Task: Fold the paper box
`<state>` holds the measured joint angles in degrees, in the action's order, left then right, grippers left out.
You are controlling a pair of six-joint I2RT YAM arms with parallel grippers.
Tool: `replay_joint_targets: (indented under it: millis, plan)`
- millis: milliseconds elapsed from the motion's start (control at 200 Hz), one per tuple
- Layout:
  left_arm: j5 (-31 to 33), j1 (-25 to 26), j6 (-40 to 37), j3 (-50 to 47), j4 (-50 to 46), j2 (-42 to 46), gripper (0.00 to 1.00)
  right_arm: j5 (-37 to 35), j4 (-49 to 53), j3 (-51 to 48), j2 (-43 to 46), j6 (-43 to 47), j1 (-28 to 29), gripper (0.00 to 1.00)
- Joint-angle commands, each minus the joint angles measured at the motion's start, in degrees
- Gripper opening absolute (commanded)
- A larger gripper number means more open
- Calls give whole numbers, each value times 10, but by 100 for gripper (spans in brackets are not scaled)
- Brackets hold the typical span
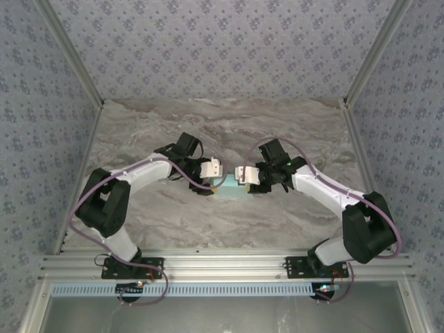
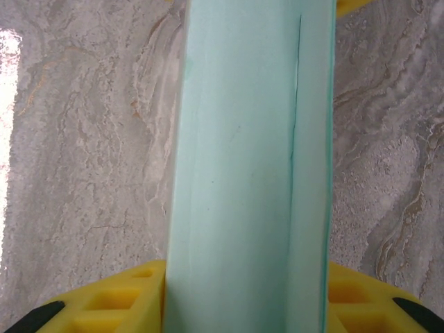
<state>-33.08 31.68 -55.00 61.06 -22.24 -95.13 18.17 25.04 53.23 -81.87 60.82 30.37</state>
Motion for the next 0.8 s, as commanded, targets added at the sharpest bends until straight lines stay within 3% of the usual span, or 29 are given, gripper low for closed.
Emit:
replay_joint_targets:
  millis: [0,210,320,440,495,540,635,795]
  plan:
    - [-39,-7,31,-25,45,54,76,-37,20,8,-15,-16,-4,29]
    - [-38,-32,111,-109,128,154,81,-60,1,4,-3,-62,-4,29]
    - [9,-42,251,-175,234,219,82,-67,-23,-2,11,-111,-4,29]
    - [58,-43,397,-207,289,256,80,-58,-33,-9,16,-138,1,29]
    - [74,-36,450,-221,323,259,78,-63,-38,-14,17,-144,2,29]
    - [129,-16,487,-231,351,254,77,-66,-44,-19,16,-150,3,29]
    - [206,33,487,-235,383,226,77,-67,-53,-27,16,-162,4,29]
    - [240,40,539,-181,380,155,75,-67,-48,-27,19,-185,5,29]
